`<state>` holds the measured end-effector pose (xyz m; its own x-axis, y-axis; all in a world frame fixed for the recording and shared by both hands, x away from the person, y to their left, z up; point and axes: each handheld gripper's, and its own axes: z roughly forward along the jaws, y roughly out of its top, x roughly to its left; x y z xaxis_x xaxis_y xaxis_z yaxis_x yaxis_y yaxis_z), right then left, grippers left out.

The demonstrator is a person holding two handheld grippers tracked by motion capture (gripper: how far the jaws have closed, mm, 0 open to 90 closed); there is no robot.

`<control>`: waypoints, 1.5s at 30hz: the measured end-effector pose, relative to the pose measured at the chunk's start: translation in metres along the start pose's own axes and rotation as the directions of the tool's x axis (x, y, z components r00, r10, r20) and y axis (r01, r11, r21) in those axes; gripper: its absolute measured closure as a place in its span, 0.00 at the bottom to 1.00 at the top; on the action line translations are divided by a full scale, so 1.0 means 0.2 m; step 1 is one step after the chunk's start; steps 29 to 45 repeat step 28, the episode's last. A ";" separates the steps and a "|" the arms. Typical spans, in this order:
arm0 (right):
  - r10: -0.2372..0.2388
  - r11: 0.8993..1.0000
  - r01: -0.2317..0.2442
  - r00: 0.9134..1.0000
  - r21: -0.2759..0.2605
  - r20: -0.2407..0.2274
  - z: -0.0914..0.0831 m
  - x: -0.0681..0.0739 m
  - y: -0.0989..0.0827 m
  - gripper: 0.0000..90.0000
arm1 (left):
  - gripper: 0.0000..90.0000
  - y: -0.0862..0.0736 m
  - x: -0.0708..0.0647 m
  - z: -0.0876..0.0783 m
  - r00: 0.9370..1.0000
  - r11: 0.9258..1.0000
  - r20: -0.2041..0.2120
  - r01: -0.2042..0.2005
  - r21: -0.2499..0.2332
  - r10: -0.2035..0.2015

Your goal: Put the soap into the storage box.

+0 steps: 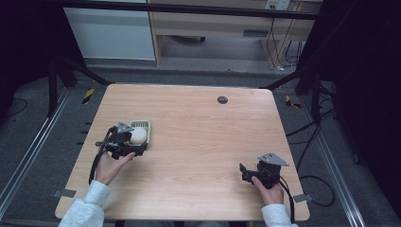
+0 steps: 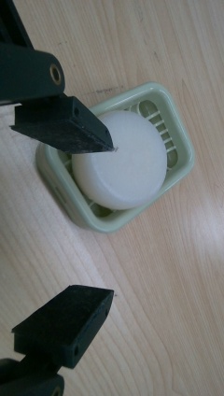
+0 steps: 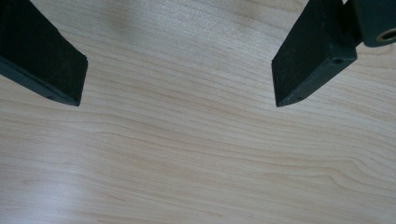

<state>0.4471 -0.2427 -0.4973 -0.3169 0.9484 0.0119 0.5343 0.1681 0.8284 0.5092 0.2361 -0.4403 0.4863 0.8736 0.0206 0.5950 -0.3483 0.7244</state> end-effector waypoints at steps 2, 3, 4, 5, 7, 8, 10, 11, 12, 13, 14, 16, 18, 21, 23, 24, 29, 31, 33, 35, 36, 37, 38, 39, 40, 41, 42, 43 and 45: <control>0.000 1.000 0.000 1.000 0.001 0.002 0.00 0.00 0.00 0.04 | 0.26 -0.02 -0.01 -0.02 1.000 1.000 -0.006 -0.002 -0.017 0.002; 0.001 1.000 -0.001 1.000 0.001 0.000 0.00 0.00 0.00 0.04 | 0.26 -0.04 -0.02 -0.03 1.000 1.000 -0.009 -0.001 -0.030 0.001; 0.004 1.000 -0.004 1.000 0.001 0.001 0.00 0.00 0.00 0.04 | 0.26 -0.05 -0.02 -0.04 1.000 0.999 -0.012 -0.003 -0.032 0.003; 0.003 1.000 -0.003 1.000 0.002 0.002 0.00 0.00 0.00 0.04 | 0.26 -0.06 -0.02 -0.05 1.000 0.999 -0.019 -0.006 -0.035 0.005; -0.001 1.000 0.001 1.000 0.002 0.001 0.00 0.00 0.00 0.04 | 0.26 -0.09 -0.02 -0.07 1.000 0.998 -0.025 0.003 -0.055 -0.004; -0.001 1.000 0.001 1.000 0.002 0.001 0.00 0.00 0.00 0.04 | 0.26 -0.10 -0.02 -0.07 1.000 0.997 -0.029 0.008 -0.070 -0.010; 0.006 1.000 -0.006 1.000 0.002 -0.001 0.00 0.00 0.00 0.04 | 0.26 -0.13 -0.02 -0.09 0.999 0.996 -0.034 0.019 -0.086 -0.022; -0.004 1.000 0.004 1.000 -0.002 0.004 0.00 0.00 0.00 0.04 | 0.26 -0.14 -0.01 -0.09 0.999 0.996 -0.037 0.017 -0.092 -0.021; -0.004 1.000 0.004 1.000 -0.002 0.004 0.00 0.00 0.00 0.04 | 0.26 -0.16 -0.01 -0.10 0.999 0.995 -0.039 0.021 -0.093 -0.024; 0.001 1.000 -0.001 1.000 0.000 0.002 0.00 0.00 0.00 0.04 | 0.26 -0.18 0.00 -0.10 0.999 0.995 -0.041 0.024 -0.094 -0.028; 0.001 1.000 -0.001 1.000 0.000 0.001 0.00 0.00 0.00 0.04 | 0.26 -0.20 0.01 -0.11 0.999 0.995 -0.042 0.028 -0.091 -0.032; 0.007 1.000 -0.007 1.000 0.001 -0.004 -0.01 0.00 0.00 0.04 | 0.27 -0.23 0.02 -0.12 0.998 0.995 -0.050 0.039 -0.091 -0.044; 0.007 1.000 -0.007 1.000 0.000 -0.004 -0.01 0.00 0.00 0.04 | 0.27 -0.27 0.05 -0.13 0.997 0.994 -0.055 0.057 -0.097 -0.062; 0.008 1.000 -0.008 1.000 0.002 -0.006 -0.01 0.00 0.00 0.04 | 0.28 -0.33 0.06 -0.14 0.994 0.992 -0.062 0.080 -0.102 -0.087; 0.010 1.000 -0.010 1.000 0.004 -0.007 -0.01 0.00 0.00 0.04 | 0.28 -0.37 0.06 -0.14 0.993 0.992 -0.063 0.090 -0.093 -0.096; 0.015 1.000 -0.015 1.000 0.007 -0.010 -0.01 0.00 0.00 0.04 | 0.28 -0.38 0.07 -0.15 0.994 0.993 -0.063 0.085 -0.084 -0.091; 0.015 1.000 -0.015 1.000 0.008 -0.011 -0.01 0.00 0.00 0.04 | 0.28 -0.42 0.09 -0.18 0.992 0.992 -0.066 0.100 -0.080 -0.106; 0.015 1.000 -0.015 1.000 0.008 -0.011 -0.01 0.00 0.00 0.04 | 0.28 -0.42 0.09 -0.18 0.992 0.992 -0.066 0.100 -0.080 -0.106; 0.015 1.000 -0.015 1.000 0.008 -0.011 -0.01 0.00 0.00 0.04 | 0.28 -0.42 0.09 -0.18 0.992 0.992 -0.066 0.100 -0.080 -0.106; 0.015 1.000 -0.015 1.000 0.008 -0.011 -0.01 0.00 0.00 0.04 | 0.28 -0.42 0.09 -0.18 0.992 0.992 -0.066 0.100 -0.080 -0.106; 0.015 1.000 -0.015 1.000 0.008 -0.011 -0.01 0.00 0.00 0.04 | 0.28 -0.42 0.09 -0.18 0.992 0.992 -0.066 0.100 -0.080 -0.106; 0.015 1.000 -0.015 1.000 0.008 -0.011 -0.01 0.00 0.00 0.04 | 0.28 -0.42 0.09 -0.18 0.992 0.992 -0.066 0.100 -0.080 -0.106; 0.015 1.000 -0.015 1.000 0.008 -0.011 -0.01 0.00 0.00 0.04 | 0.28 -0.42 0.09 -0.18 0.992 0.992 -0.066 0.100 -0.080 -0.106; 0.015 1.000 -0.015 1.000 0.008 -0.011 -0.01 0.00 0.00 0.04 | 0.28 -0.42 0.09 -0.18 0.992 0.992 -0.066 0.100 -0.080 -0.106; 0.015 1.000 -0.015 1.000 0.008 -0.011 -0.01 0.00 0.00 0.04 | 0.28 -0.42 0.09 -0.18 0.992 0.992 -0.066 0.100 -0.080 -0.106; 0.015 1.000 -0.015 1.000 0.008 -0.011 -0.01 0.00 0.00 0.04 | 0.28 -0.42 0.09 -0.18 0.992 0.992 -0.066 0.100 -0.080 -0.106; 0.015 1.000 -0.015 1.000 0.008 -0.011 -0.01 0.00 0.00 0.04 | 0.28 -0.42 0.09 -0.18 0.992 0.992 -0.066 0.100 -0.080 -0.106; 0.015 1.000 -0.015 1.000 0.008 -0.011 -0.01 0.00 0.00 0.04 | 0.28 -0.42 0.09 -0.18 0.992 0.992 -0.066 0.100 -0.080 -0.106; 0.015 1.000 -0.015 1.000 0.008 -0.011 -0.01 0.00 0.00 0.04 | 0.28 -0.42 0.09 -0.18 0.992 0.992 -0.066 0.100 -0.080 -0.106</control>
